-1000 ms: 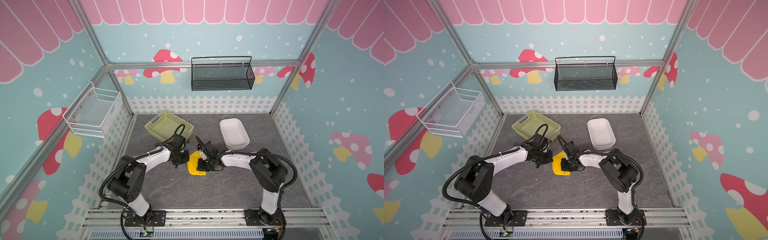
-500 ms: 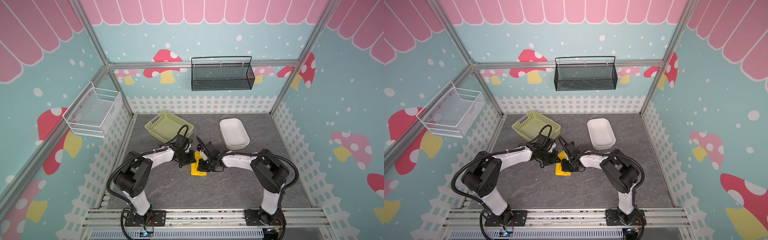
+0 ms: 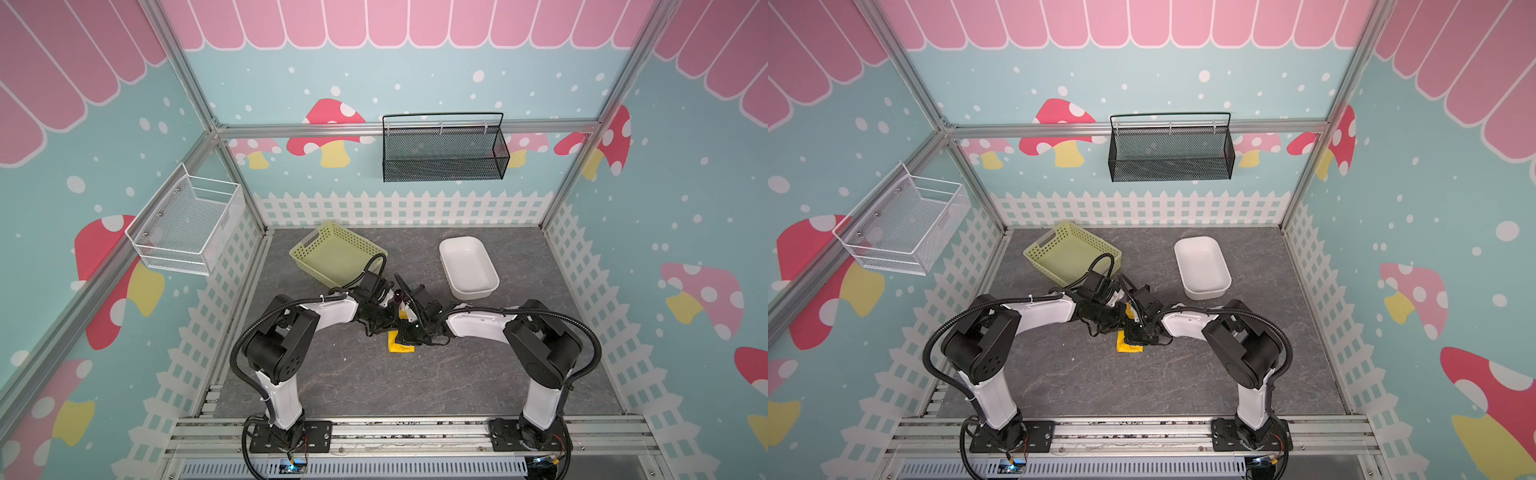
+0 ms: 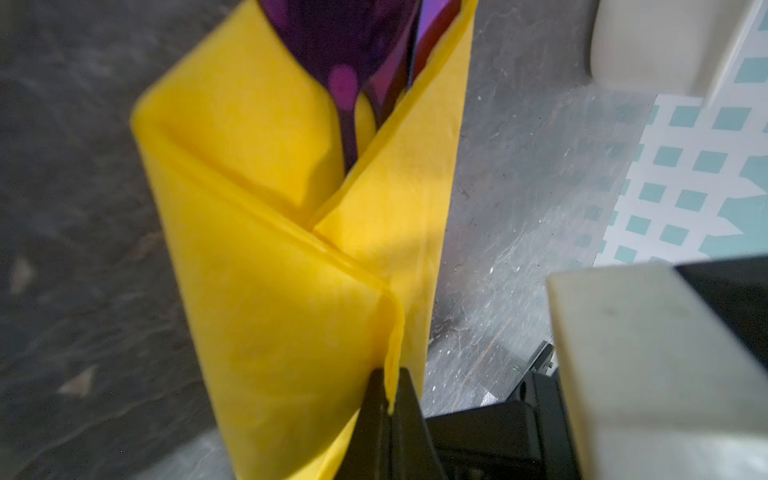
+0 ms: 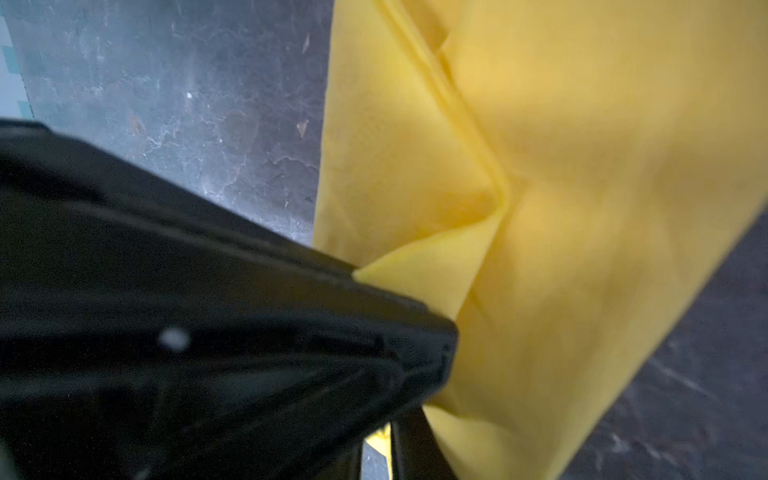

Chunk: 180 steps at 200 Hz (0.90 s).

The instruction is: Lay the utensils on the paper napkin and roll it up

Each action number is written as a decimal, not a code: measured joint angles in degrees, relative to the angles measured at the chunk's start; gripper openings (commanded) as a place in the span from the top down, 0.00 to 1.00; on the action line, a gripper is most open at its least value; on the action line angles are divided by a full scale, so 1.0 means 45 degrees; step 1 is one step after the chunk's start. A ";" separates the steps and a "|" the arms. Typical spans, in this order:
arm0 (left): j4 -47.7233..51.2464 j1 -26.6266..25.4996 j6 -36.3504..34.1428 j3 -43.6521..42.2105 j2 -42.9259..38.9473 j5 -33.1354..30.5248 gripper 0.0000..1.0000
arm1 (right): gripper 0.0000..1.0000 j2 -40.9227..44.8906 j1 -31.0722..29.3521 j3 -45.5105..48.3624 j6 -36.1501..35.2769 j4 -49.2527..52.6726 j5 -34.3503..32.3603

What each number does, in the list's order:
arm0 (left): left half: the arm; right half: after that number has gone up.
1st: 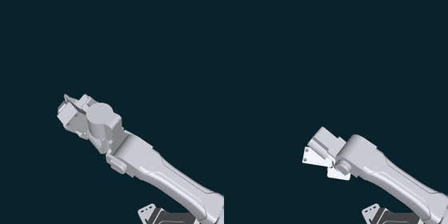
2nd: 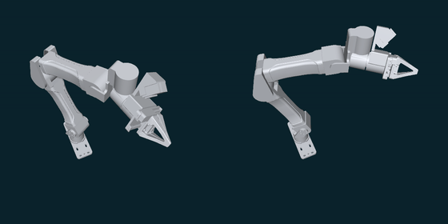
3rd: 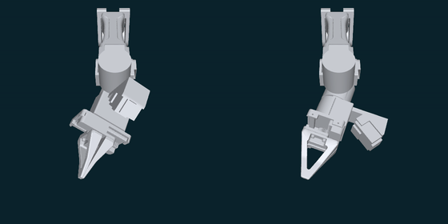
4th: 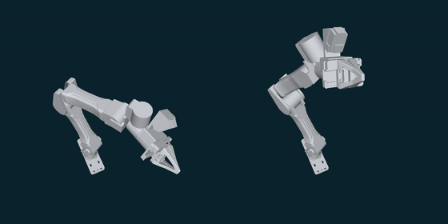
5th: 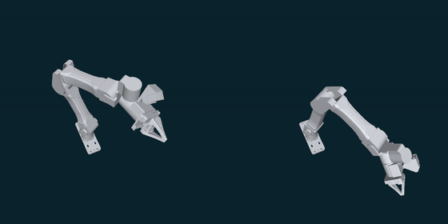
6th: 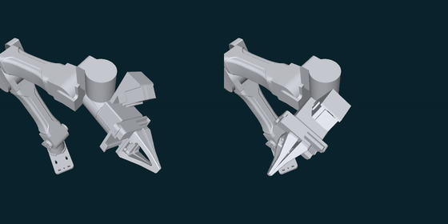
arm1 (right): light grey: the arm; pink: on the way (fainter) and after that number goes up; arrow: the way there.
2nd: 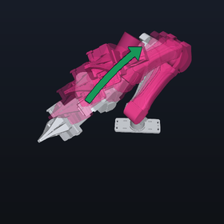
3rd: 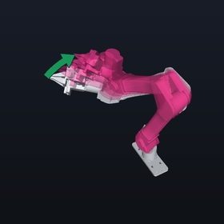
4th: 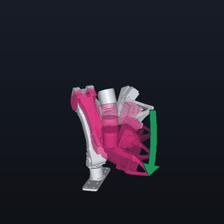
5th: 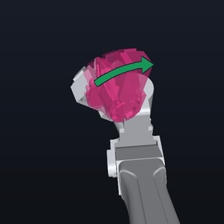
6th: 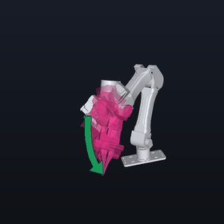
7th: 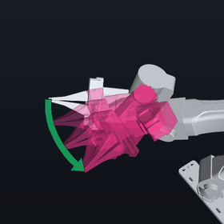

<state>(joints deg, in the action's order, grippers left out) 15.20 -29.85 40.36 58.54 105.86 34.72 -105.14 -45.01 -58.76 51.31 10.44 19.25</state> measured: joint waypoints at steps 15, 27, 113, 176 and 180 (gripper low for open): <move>0.0000 -0.0005 0.0000 0.0000 0.0136 0.0005 0.98 | 0.81 0.0345 0.0000 0.0262 0.0000 0.0044 -0.0005; 0.0005 -0.0010 0.0000 0.0000 0.0248 0.0005 0.98 | 0.79 0.0767 0.0000 0.0491 0.0049 0.0083 -0.0029; -0.0019 -0.0015 0.0000 0.0000 0.0311 0.0024 0.98 | 0.91 0.2662 0.0432 0.2890 0.0670 -0.0753 0.0772; -0.0024 -0.0015 0.0000 0.0000 0.0316 0.0049 0.98 | 0.91 0.2574 0.0529 0.3118 0.0996 -0.1996 0.1559; -0.0024 -0.0015 0.0000 0.0000 0.0316 0.0049 0.98 | 0.91 0.2545 0.0534 0.3118 0.1010 -0.2108 0.1617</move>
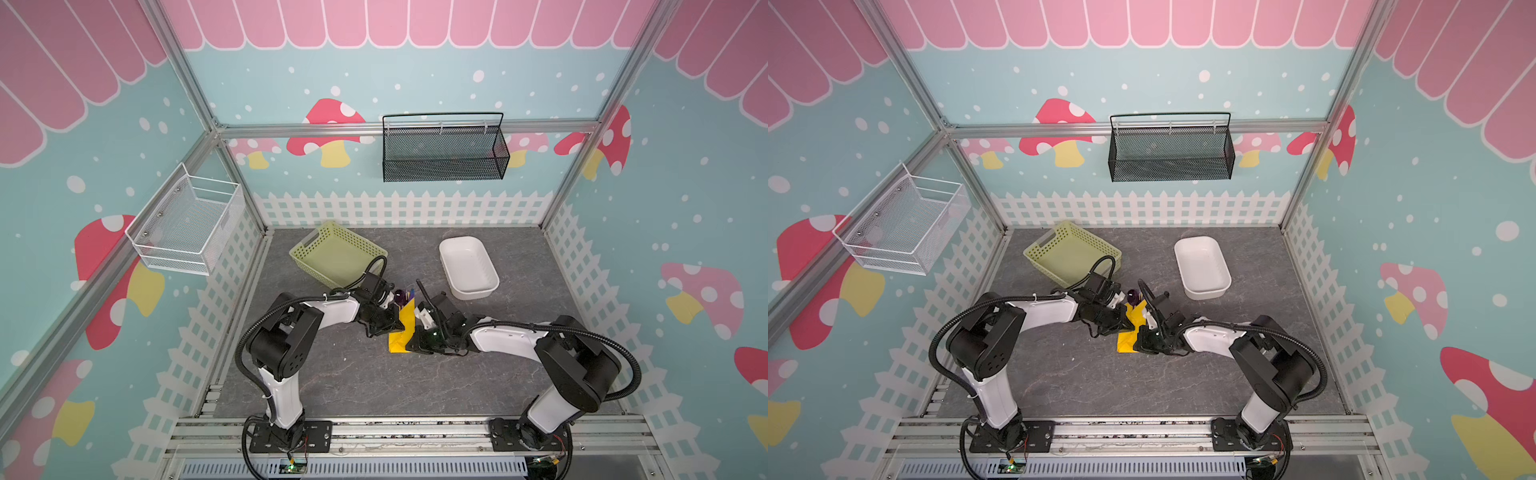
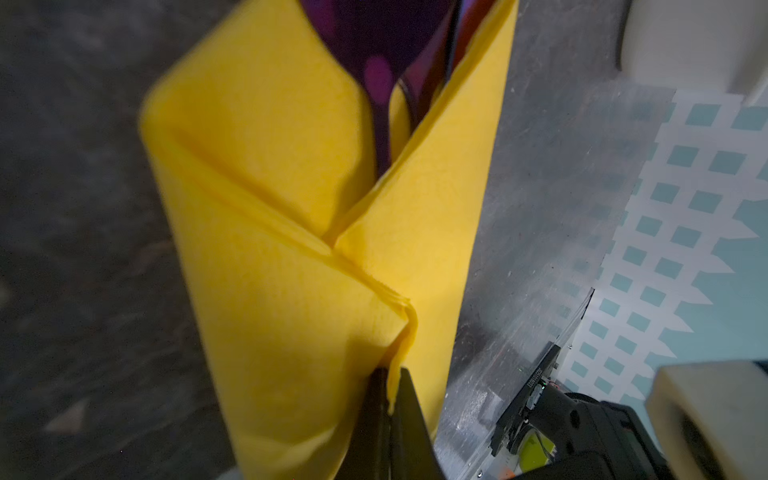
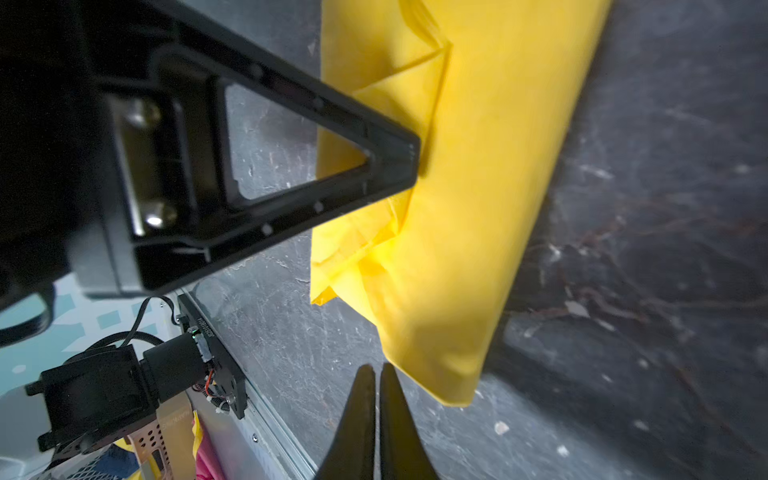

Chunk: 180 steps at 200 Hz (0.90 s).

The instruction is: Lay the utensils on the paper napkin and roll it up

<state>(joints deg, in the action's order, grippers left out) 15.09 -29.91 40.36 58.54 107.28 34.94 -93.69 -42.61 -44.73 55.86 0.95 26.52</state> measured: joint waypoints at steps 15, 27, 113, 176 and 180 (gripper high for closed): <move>0.0000 0.0000 0.0000 0.0000 0.0000 0.0000 0.98 | 0.91 -0.0141 0.0039 0.0005 0.0078 -0.0287 0.0121; 0.0000 0.0000 0.0000 0.0000 0.0000 0.0000 0.98 | 0.91 -0.0267 0.0053 0.0029 0.0121 -0.0418 0.0121; 0.0024 -0.0005 0.0146 0.0228 -0.0005 0.0131 0.98 | 0.92 -0.0680 0.0136 0.0364 0.0180 -0.0544 0.0121; 0.0049 -0.0325 0.0243 0.0753 -0.0005 0.0423 0.98 | 0.92 -0.0680 0.0136 0.0374 0.0180 -0.0554 0.0117; 0.0053 -0.0359 0.0277 0.0811 -0.0005 0.0442 0.98 | 0.92 -0.0680 0.0136 0.0384 0.0180 -0.0563 0.0117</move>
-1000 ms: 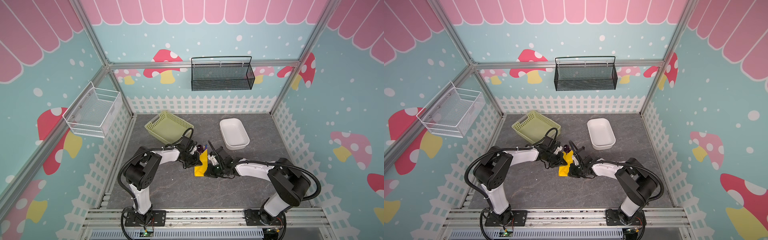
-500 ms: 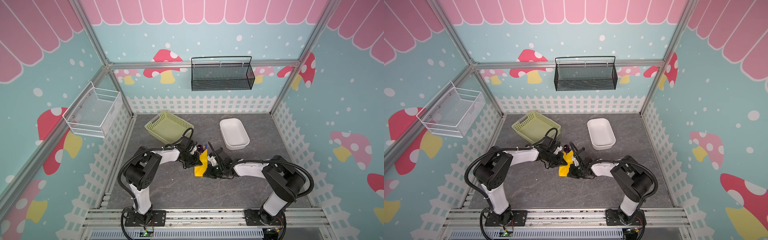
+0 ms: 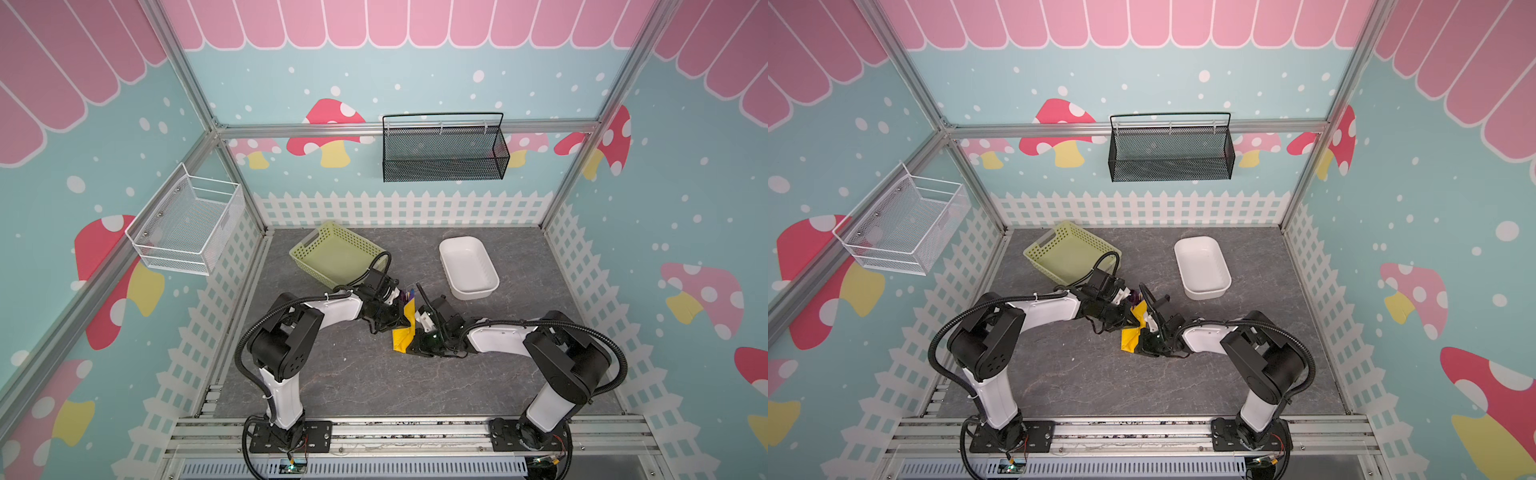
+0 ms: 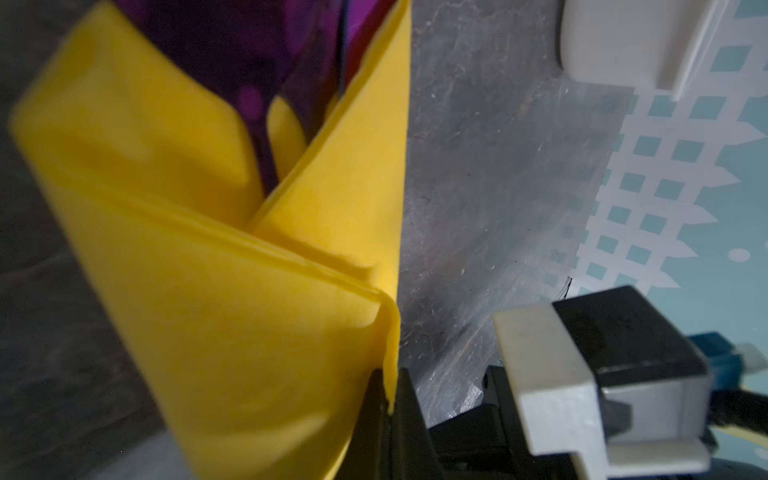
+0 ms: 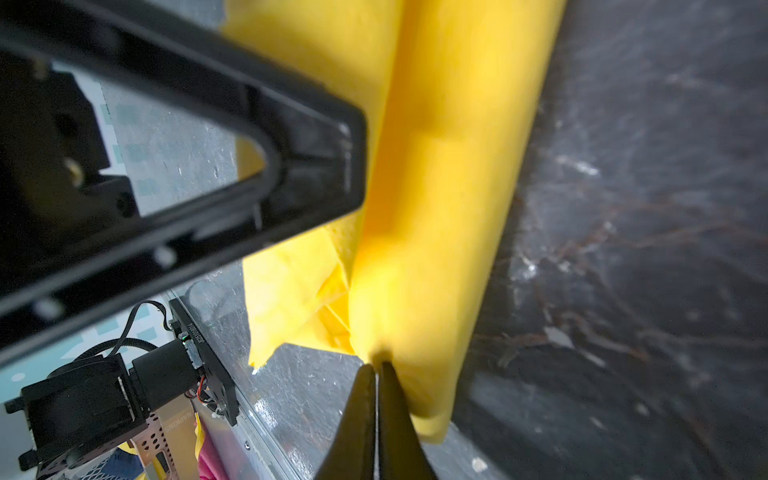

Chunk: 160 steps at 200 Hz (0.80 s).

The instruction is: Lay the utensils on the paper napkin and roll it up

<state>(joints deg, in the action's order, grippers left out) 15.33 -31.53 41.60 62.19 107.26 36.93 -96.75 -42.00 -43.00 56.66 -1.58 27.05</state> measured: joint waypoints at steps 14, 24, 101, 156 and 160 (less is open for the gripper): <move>0.0000 -0.0102 0.0024 0.0223 0.0015 0.0073 0.98 | 0.92 0.0000 0.0005 0.0034 0.0000 -0.0053 0.0005; 0.0000 -0.0170 0.0049 0.0393 0.0063 0.0117 0.98 | 0.92 0.0000 0.0000 0.0053 0.0000 -0.0092 0.0010; -0.0049 -0.0481 0.0063 0.1078 0.1098 0.0413 0.98 | 0.92 0.0141 0.0005 0.0408 0.0160 -0.0617 0.0005; -0.0248 -0.0792 0.0301 0.1287 0.1515 0.0544 0.98 | 0.92 0.0913 0.0253 0.1146 0.0393 -0.0724 0.0019; -0.0267 -0.0806 0.0330 0.1321 0.1540 0.0554 0.98 | 0.92 0.1015 0.0296 0.1239 0.0427 -0.0748 0.0024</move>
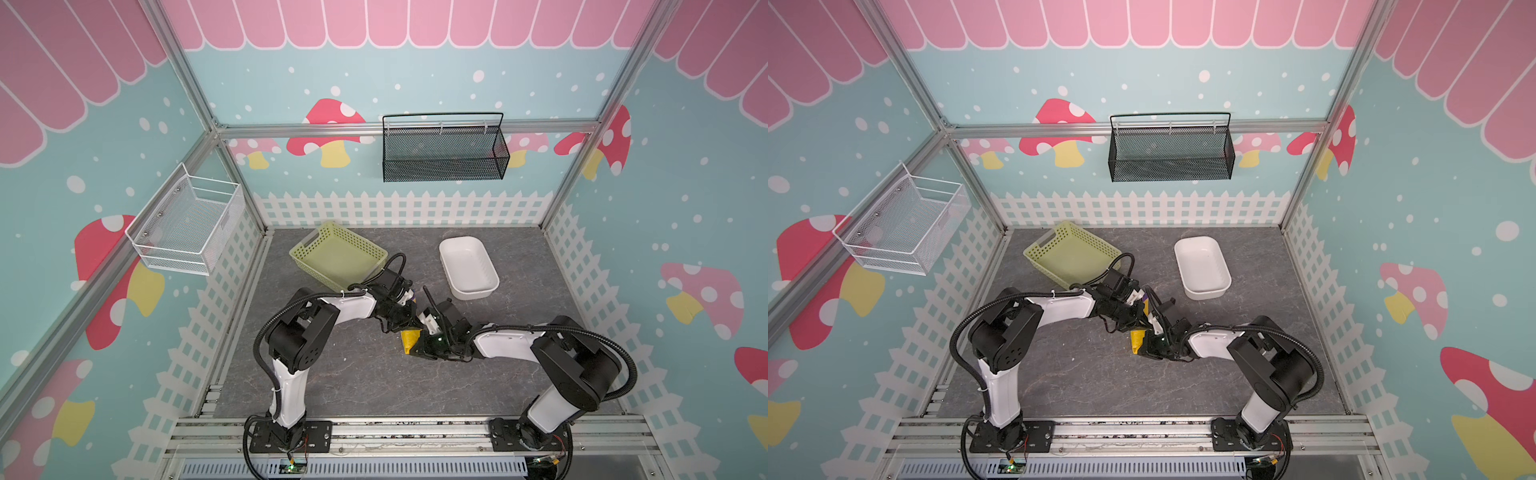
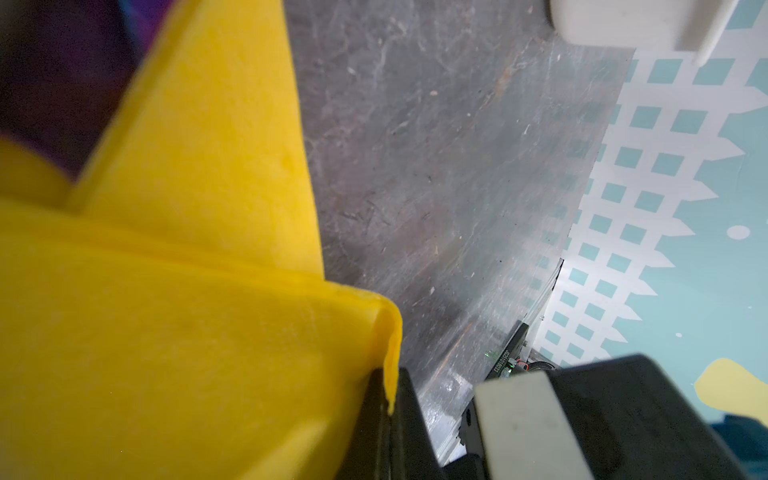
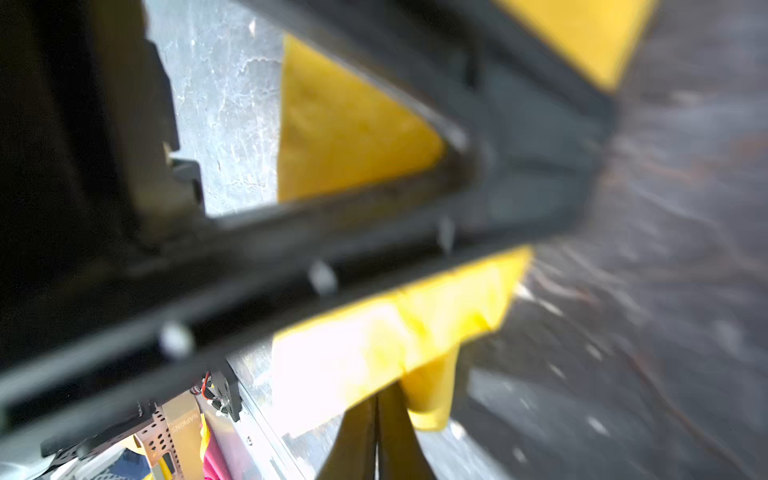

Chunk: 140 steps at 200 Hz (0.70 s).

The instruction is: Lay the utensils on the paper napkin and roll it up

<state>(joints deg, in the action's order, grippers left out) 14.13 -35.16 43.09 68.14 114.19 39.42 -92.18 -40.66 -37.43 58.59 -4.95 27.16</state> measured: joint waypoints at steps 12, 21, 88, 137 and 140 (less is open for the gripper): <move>-0.0058 -0.0058 0.0019 0.0121 0.0117 0.0029 0.98 | 0.92 0.0321 0.0219 0.0335 0.0141 -0.0189 0.0146; -0.0087 -0.0107 0.0039 0.0214 0.0209 0.0068 0.98 | 0.92 0.0520 0.0413 0.0656 0.0277 -0.0534 0.0330; -0.0209 -0.0287 0.0053 0.0384 0.0612 0.0160 0.98 | 0.92 0.0665 0.1205 0.2443 0.1617 -0.3279 0.1695; -0.0204 -0.0291 0.0053 0.0393 0.0612 0.0160 0.98 | 0.93 0.0219 0.1443 0.2875 0.2263 -0.4852 0.2234; -0.0209 -0.0291 0.0049 0.0398 0.0612 0.0160 0.98 | 0.93 0.0160 0.1443 0.2875 0.2293 -0.4901 0.2239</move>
<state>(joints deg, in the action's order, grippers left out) 13.19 -36.47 43.31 69.93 116.95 40.14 -91.46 -34.17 -24.49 68.90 -27.00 37.23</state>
